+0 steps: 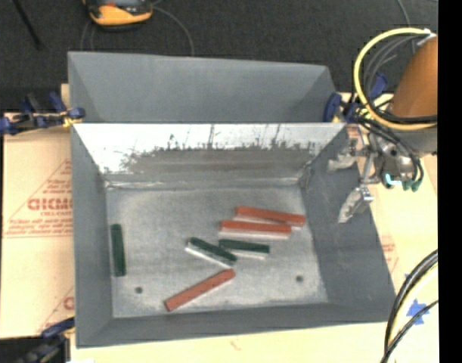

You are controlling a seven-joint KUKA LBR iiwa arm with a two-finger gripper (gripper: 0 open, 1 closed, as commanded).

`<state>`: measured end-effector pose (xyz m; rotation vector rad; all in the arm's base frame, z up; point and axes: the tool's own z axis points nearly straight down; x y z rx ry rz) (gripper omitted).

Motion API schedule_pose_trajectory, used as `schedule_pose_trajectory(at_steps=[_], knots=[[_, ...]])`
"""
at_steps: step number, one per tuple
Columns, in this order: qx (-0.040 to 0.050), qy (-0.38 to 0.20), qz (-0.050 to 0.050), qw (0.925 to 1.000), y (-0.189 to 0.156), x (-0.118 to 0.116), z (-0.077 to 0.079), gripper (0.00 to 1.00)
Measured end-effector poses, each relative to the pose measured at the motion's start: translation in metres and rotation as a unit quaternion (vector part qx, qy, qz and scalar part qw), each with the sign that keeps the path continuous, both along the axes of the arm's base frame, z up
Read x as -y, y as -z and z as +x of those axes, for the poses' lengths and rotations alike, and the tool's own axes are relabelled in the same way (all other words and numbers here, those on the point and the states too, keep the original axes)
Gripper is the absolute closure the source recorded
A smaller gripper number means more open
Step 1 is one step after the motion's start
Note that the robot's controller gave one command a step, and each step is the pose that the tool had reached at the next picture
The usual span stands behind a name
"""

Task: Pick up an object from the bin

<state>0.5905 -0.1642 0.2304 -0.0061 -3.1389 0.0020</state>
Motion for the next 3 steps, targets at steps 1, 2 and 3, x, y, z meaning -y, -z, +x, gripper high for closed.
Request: schedule_pose_trajectory(at_steps=[1, 2, 3], knots=[[0.0039, -0.002, -0.001, 1.0, -0.005, -0.001, 0.002, 0.0], [0.0044, 0.001, -0.001, 1.0, -0.003, -0.001, 0.003, 0.0], [-0.0016, 0.011, 0.001, 0.9999, 0.027, -0.005, -0.012, 0.0]])
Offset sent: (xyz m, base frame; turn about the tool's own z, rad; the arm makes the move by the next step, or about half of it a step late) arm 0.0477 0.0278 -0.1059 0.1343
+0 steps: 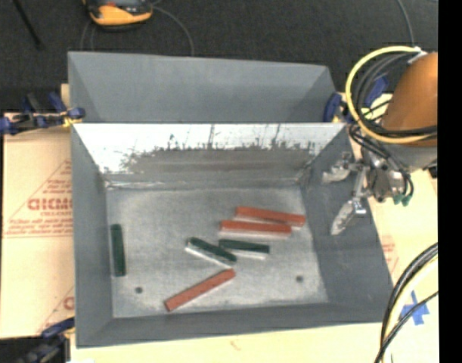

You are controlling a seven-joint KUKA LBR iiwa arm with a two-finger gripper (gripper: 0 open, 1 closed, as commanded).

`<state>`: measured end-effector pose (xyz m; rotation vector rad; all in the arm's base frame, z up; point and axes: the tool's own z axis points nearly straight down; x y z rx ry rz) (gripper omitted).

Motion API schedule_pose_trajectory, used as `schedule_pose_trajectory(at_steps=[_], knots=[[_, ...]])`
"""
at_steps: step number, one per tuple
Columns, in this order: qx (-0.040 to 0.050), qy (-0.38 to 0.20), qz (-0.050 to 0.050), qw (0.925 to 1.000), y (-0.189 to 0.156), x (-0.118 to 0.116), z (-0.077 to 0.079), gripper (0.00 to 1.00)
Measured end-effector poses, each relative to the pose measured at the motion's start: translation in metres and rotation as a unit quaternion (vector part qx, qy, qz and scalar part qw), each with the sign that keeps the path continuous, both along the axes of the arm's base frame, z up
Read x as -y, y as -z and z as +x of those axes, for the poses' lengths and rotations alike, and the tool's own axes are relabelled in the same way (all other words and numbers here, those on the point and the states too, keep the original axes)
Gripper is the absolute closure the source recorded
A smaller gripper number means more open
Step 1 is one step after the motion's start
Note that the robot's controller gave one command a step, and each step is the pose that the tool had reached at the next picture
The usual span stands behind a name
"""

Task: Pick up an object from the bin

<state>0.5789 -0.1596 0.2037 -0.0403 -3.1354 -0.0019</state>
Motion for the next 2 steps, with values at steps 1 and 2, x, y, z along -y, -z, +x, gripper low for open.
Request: schedule_pose_trajectory(at_steps=[1, 2], knots=[[0.0095, -0.071, -0.003, 0.9974, 0.031, -0.021, 0.0, 0.0], [0.0064, -0.085, -0.001, 0.9963, 0.086, -0.029, 0.014, 0.0]])
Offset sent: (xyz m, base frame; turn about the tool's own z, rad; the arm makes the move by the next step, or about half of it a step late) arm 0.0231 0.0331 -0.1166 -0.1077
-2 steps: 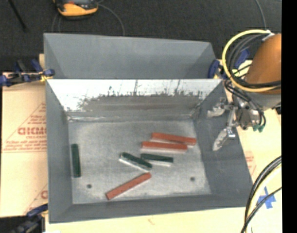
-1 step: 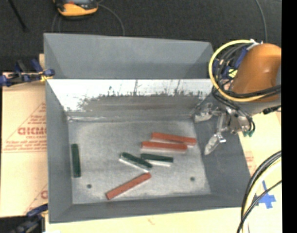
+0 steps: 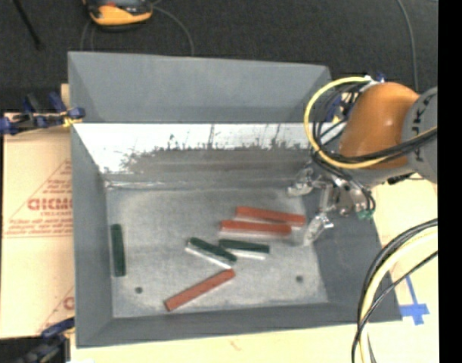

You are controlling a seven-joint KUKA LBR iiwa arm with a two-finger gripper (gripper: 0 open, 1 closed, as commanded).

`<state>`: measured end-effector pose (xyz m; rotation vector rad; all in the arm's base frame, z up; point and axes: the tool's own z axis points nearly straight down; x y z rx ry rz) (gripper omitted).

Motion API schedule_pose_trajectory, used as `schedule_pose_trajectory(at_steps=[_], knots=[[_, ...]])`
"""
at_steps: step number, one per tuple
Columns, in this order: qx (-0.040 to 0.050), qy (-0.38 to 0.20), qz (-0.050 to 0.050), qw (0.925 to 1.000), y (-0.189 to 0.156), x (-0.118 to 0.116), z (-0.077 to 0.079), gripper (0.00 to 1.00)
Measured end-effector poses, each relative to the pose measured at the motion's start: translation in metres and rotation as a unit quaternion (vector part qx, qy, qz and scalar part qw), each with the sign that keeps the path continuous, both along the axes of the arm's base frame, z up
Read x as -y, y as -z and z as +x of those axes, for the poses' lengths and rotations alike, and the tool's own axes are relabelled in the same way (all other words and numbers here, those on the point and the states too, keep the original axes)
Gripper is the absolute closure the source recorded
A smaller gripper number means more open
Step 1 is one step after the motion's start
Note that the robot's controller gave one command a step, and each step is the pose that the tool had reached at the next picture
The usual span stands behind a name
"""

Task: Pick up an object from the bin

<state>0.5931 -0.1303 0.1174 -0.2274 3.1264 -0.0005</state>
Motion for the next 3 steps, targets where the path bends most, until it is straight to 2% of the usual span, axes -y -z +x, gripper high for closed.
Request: schedule_pose_trajectory(at_steps=[1, 2, 3], knots=[[-0.0064, -0.05, -0.003, 0.9987, 0.037, -0.01, -0.013, 1.0], [-0.0059, -0.05, -0.003, 0.9987, 0.037, -0.01, -0.013, 1.0], [0.0011, -0.05, -0.002, 0.9988, -0.125, -0.002, -0.035, 1.0]])
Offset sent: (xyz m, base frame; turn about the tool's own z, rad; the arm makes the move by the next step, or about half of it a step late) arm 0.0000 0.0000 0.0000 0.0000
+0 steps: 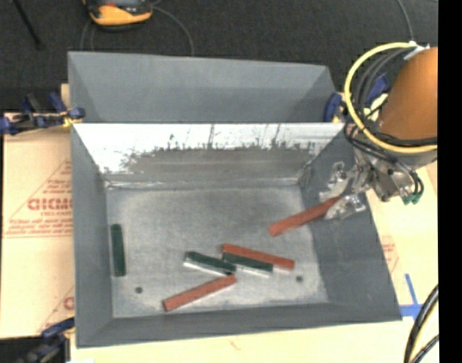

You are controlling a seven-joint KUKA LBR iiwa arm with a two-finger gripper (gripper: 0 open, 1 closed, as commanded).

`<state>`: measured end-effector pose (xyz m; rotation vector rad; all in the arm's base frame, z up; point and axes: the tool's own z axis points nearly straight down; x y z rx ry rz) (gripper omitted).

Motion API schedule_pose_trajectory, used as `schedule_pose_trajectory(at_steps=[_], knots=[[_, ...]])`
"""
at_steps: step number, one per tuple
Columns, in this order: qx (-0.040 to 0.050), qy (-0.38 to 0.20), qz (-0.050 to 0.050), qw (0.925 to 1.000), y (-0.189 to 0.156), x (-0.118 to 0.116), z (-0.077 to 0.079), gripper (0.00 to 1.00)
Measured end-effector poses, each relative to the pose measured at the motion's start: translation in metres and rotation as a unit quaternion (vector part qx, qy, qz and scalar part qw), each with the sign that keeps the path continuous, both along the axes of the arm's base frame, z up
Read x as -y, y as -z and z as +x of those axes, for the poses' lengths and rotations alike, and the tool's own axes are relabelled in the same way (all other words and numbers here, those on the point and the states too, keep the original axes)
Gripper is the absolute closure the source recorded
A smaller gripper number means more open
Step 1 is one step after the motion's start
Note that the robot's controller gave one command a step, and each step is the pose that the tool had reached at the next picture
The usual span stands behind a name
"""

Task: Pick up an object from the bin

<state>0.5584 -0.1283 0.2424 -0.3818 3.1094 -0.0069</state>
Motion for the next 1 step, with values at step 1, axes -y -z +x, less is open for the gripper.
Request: schedule_pose_trajectory(at_steps=[1], knots=[[-0.0016, 0.0, 0.0, 1.0, 0.0016, -0.0002, -0.0006, 1.0]])
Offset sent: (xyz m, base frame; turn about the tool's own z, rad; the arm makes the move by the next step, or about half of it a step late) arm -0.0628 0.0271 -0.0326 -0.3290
